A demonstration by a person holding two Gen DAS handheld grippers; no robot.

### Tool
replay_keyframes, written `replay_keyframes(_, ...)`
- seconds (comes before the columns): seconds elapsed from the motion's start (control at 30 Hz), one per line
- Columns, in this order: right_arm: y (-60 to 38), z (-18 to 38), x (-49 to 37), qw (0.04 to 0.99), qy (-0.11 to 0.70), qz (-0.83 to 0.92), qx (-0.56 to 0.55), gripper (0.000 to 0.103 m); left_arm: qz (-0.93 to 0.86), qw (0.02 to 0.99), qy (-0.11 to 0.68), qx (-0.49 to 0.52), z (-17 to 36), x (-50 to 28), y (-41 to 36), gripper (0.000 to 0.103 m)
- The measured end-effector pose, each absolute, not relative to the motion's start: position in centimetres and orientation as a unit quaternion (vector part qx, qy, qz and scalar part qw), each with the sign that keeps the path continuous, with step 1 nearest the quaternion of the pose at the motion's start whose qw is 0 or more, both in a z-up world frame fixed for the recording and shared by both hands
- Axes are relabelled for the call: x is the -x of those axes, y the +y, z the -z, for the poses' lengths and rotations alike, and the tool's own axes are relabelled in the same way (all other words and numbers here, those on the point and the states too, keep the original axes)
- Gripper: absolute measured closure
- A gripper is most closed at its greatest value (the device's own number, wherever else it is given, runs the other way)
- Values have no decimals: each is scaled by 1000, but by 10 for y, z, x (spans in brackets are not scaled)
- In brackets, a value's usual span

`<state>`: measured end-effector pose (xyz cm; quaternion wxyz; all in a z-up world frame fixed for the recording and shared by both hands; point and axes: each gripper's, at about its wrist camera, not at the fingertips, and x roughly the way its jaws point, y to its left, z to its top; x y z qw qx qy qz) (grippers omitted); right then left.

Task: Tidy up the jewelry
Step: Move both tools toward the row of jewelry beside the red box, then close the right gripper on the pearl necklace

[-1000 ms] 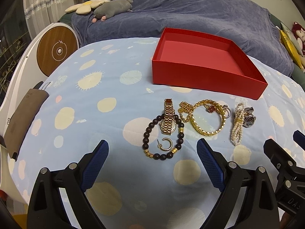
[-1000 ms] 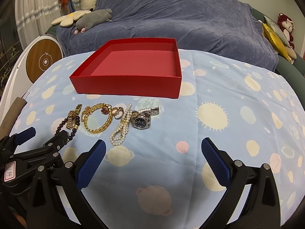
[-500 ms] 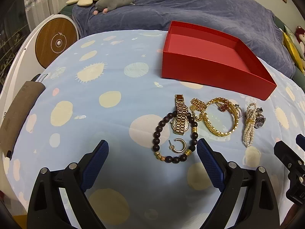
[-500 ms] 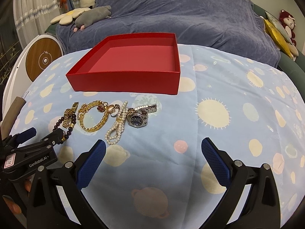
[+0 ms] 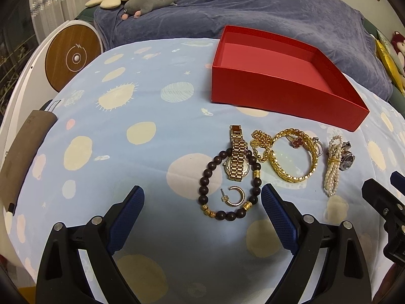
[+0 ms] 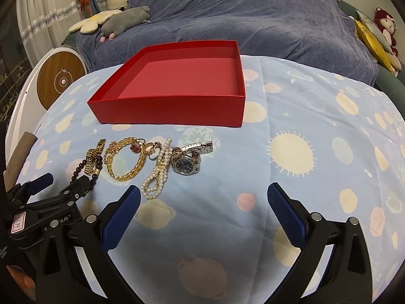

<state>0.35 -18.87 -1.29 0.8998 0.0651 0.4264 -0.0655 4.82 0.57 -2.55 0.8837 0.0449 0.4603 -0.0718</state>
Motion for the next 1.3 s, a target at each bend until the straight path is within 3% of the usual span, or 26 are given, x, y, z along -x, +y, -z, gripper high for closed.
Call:
replay_keyframes(0.57,-175,15,-11,905,419,51,-52,6,71,886,455,-48,21,-46,10,12)
replay_keyframes(0.73,-170,16,-16,904,422,30,-67,35,55,888,456,-32,17,-47,23,12)
replay_keyframes(0.97,-156,32,-28,894,443,5,-69,45,53,890,452,-23,14,-46,41,12)
replay_keyframes(1.03,-154,37,-34,891,449,0,-70,53,55,890,453,-22,14,-44,44,12)
replay_keyframes(1.2,-152,39,-43,895,442,4,-59,55,59,889,454,-23,17,-41,49,12)
replay_keyframes(1.3,-153,40,-45,897,439,10,-50,76,63,887,458,-22,19,-41,47,12)
